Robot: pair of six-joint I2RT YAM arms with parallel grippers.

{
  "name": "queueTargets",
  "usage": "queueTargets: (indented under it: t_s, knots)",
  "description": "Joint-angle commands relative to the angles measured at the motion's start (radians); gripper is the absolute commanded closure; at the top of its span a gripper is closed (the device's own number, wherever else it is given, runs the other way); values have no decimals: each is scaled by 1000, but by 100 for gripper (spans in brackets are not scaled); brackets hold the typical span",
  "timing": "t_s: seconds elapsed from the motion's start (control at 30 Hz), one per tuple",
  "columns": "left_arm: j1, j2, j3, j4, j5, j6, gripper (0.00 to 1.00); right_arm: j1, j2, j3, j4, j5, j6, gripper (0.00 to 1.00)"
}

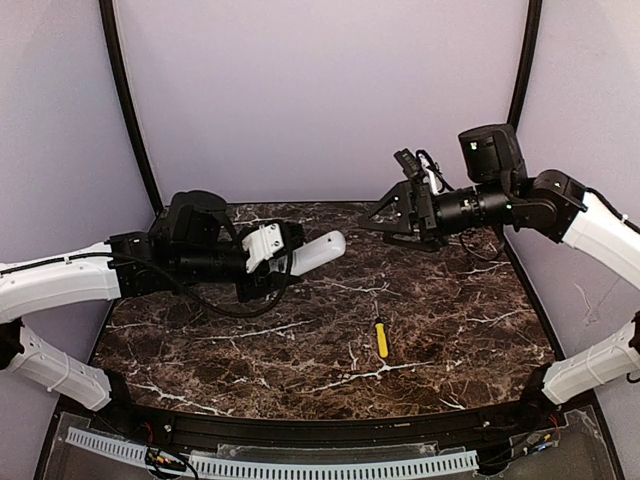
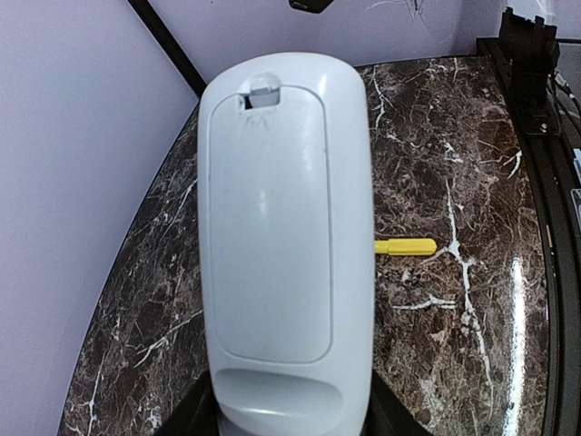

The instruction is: Unload the batteries from the remote control

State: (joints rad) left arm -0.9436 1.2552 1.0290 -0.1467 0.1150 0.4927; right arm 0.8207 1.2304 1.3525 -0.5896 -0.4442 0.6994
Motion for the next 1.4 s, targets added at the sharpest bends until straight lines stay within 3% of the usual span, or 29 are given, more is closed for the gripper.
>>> queueTargets:
  t_s: [0.0, 0.3, 0.67, 1.37]
  knots:
    - [-3, -50, -48, 85, 32, 36, 100, -9, 61, 52, -28, -157, 57, 2]
    - [-3, -40, -79, 121, 50, 22, 100, -9, 201, 97, -69, -206, 118, 6]
    - [-7, -25, -90, 132, 56, 10, 100, -8, 256, 45, 43, -271, 167, 16]
    - [-28, 25, -87, 110, 27, 29, 100, 31, 293, -1, 102, -165, 200, 54]
